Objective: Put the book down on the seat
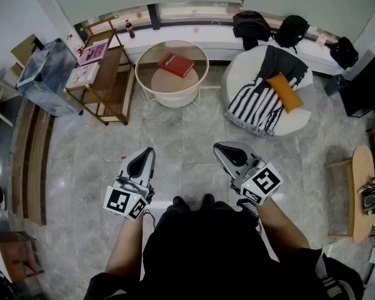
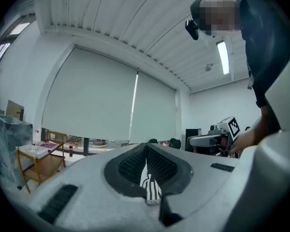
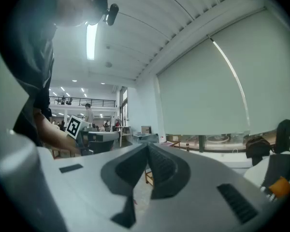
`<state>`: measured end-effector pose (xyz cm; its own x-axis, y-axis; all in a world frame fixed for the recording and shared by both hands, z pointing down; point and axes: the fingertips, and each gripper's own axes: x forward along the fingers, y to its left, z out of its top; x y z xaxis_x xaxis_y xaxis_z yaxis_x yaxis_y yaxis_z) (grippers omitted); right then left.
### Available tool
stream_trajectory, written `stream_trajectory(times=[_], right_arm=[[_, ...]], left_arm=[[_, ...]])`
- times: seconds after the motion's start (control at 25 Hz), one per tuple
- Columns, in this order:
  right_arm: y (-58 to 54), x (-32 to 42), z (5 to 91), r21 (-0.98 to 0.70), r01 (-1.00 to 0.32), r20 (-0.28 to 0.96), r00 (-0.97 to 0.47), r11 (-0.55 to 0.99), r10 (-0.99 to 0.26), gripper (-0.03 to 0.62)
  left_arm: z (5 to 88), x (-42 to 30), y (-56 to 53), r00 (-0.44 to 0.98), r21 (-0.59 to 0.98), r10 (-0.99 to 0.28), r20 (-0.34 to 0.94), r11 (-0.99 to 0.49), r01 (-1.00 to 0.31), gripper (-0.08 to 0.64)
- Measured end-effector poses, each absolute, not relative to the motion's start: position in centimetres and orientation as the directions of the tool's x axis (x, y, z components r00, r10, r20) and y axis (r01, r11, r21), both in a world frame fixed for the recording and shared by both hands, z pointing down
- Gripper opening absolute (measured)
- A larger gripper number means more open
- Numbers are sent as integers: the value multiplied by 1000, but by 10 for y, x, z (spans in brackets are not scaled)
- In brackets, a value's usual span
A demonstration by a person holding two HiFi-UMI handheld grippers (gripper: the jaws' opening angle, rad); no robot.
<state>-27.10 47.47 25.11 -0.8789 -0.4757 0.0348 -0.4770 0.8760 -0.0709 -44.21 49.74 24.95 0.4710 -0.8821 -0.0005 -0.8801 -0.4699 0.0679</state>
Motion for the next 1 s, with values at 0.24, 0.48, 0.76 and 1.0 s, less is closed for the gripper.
stream_trajectory(times=[0.24, 0.48, 0.76, 1.0], right_arm=[[471, -254, 248, -67, -476, 23, -879, 877, -476, 29], [468, -241, 240, -69, -435, -9, -900, 898, -436, 31], [465, -219, 242, -59, -412, -14, -910, 909, -413, 31], [457, -203, 253, -90, -416, -1, -908, 905, -418, 31]], left_arm=[[249, -422, 494, 485, 84, -874, 8, -483, -872, 21], [244, -404, 492, 516, 82, -856, 29, -512, -855, 21], [250, -381, 492, 510, 85, -859, 44, -505, -859, 21], [253, -370, 490, 513, 94, -856, 60, -507, -857, 21]])
